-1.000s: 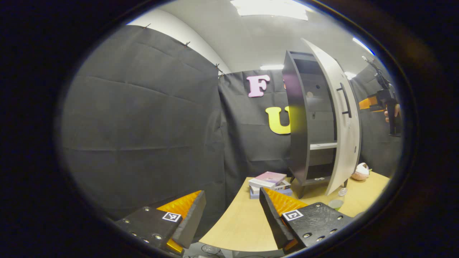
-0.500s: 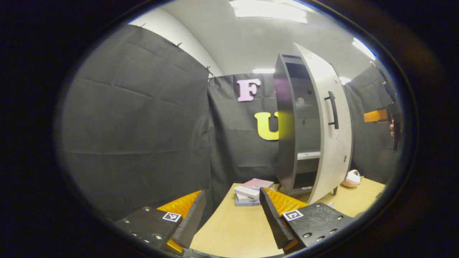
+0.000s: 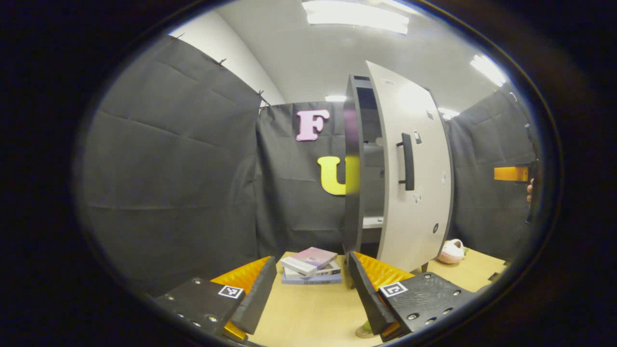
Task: Open the cabinet door with the right hand, grasp the bottle in the cabinet with the left hand and place it on the coaster, then close the cabinet door with the right hand.
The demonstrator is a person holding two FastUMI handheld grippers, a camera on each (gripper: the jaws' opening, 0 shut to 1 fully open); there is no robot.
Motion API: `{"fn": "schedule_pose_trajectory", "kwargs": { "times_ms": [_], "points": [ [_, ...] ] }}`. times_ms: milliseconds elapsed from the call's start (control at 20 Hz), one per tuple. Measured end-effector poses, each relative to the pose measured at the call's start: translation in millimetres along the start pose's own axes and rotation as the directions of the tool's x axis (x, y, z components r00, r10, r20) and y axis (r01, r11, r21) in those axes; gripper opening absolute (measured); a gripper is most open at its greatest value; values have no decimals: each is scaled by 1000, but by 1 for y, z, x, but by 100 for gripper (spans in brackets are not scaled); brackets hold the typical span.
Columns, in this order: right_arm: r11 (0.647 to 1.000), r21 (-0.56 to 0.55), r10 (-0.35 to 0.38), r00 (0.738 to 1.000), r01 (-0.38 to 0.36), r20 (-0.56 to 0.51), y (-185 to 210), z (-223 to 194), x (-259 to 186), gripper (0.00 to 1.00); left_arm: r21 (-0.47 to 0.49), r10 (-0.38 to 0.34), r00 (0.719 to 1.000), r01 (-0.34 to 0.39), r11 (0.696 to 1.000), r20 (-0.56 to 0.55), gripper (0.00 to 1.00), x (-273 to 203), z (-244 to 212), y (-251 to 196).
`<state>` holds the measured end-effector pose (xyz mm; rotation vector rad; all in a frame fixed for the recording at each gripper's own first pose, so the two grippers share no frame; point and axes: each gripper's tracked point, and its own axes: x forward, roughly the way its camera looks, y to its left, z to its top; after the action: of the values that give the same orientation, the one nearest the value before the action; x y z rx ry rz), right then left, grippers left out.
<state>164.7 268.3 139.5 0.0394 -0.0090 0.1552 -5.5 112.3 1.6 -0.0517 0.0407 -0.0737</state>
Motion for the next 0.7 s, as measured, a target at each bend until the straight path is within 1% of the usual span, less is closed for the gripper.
{"fn": "schedule_pose_trajectory", "kwargs": {
  "times_ms": [150, 200, 250, 500, 700],
  "points": [
    [1000, 18, -14, 1000, 14, -12, -8, -2, -1, 94, -1, -6, 1000, 7, 1000, 16, 91, 10, 8, -29],
    [1000, 18, -22, 1000, 22, -16, -11, -3, -2, 94, -3, -8, 1000, 8, 1000, 19, 86, 16, 9, -37],
    [999, 19, -31, 999, 32, -21, -15, -4, -3, 94, -5, -10, 1000, 10, 1000, 21, 91, 20, 11, -46],
    [997, 25, -69, 997, 70, -34, -32, -9, -5, 94, -14, -24, 999, 24, 1000, 27, 91, 36, 19, -83],
    [995, 31, -89, 995, 90, -43, -42, -11, -4, 94, -24, -36, 999, 37, 999, 28, 91, 46, 26, -105]
  ]
}}
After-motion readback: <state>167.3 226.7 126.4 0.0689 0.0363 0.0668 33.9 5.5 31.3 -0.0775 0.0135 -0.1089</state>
